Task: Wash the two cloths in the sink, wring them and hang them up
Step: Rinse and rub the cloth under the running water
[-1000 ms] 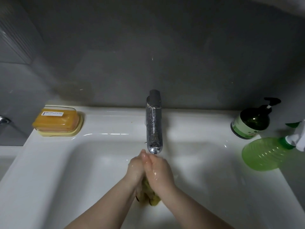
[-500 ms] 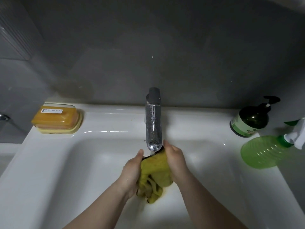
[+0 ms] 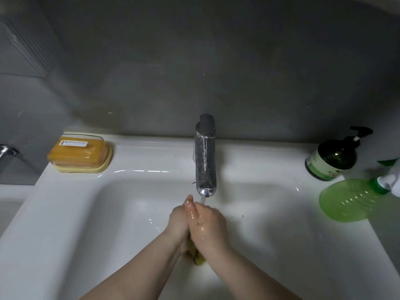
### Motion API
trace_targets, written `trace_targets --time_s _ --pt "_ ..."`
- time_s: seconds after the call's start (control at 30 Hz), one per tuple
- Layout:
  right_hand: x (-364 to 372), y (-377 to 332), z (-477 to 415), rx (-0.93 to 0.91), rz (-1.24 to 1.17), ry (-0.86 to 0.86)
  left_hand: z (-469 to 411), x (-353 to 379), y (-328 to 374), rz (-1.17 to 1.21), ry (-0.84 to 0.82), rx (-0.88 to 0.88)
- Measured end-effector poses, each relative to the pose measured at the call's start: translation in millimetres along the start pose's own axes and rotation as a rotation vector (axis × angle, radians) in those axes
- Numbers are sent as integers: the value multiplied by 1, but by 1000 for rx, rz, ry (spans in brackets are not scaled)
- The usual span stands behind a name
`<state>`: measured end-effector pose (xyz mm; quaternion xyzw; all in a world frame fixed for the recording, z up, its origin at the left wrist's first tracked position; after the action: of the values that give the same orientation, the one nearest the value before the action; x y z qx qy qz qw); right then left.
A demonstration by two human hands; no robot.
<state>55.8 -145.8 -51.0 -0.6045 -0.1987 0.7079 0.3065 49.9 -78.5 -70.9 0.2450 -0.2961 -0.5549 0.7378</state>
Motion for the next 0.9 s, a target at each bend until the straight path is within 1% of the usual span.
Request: trace_targets --time_s 0.07,0.1,0.13,0.2,0.23,0.27,0.33,0.37,0.47,0.5,0.53,0.57,0.63,0.73,0.8,0.87,0.9 --pt "-5 10 -7 117 -29 0 4 3 -5 -54 2 1" --pt "-7 14 -10 167 -40 -1 7 5 -5 -41 -9 -15" --pt "-7 15 -9 165 -38 8 8 5 -5 0 -17 -28" --pt "-3 5 -3 40 -5 -17 6 4 -3 69 -14 -21" --pt "-3 3 -1 11 21 -24 6 4 -1 68 -20 -11" --pt "-7 4 -3 37 28 -20 6 6 -1 59 -36 -9" --pt "-14 14 -13 140 -31 5 7 10 -3 41 -61 -31" --pt "-15 16 -13 150 -34 26 8 10 -2 35 -57 -37" --pt "-2 2 2 -3 30 34 2 3 1 20 -25 17" --pt "0 1 3 -15 63 37 2 2 1 -3 -30 30" --pt "-2 5 -2 31 70 29 3 2 -1 -9 -49 25" --pt "-6 15 -10 108 13 29 6 4 -5 4 -82 -2" --pt "-12 30 -26 232 -278 28 9 4 -6 63 -125 -49" --pt "-6 41 -30 317 -655 -64 -1 -17 1 81 -22 -19" --pt "-1 42 -25 386 -793 -159 -4 -26 4 42 22 -3" --pt "-5 42 -23 411 -898 -170 -5 -24 4 55 22 -9" --pt "-6 42 -22 393 -907 -153 -4 -22 4 79 26 -17"
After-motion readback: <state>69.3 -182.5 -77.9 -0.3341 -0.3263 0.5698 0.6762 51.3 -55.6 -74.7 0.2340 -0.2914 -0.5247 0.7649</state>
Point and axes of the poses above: each hand's wrist, its own z-axis away from the middle knuckle, its own x-axis out of the palm, y = z × x, the point moved 5 cm from there along -z, towards the middle knuckle, and after that the axes turned 1 degree about x, right-handed, at the moved point
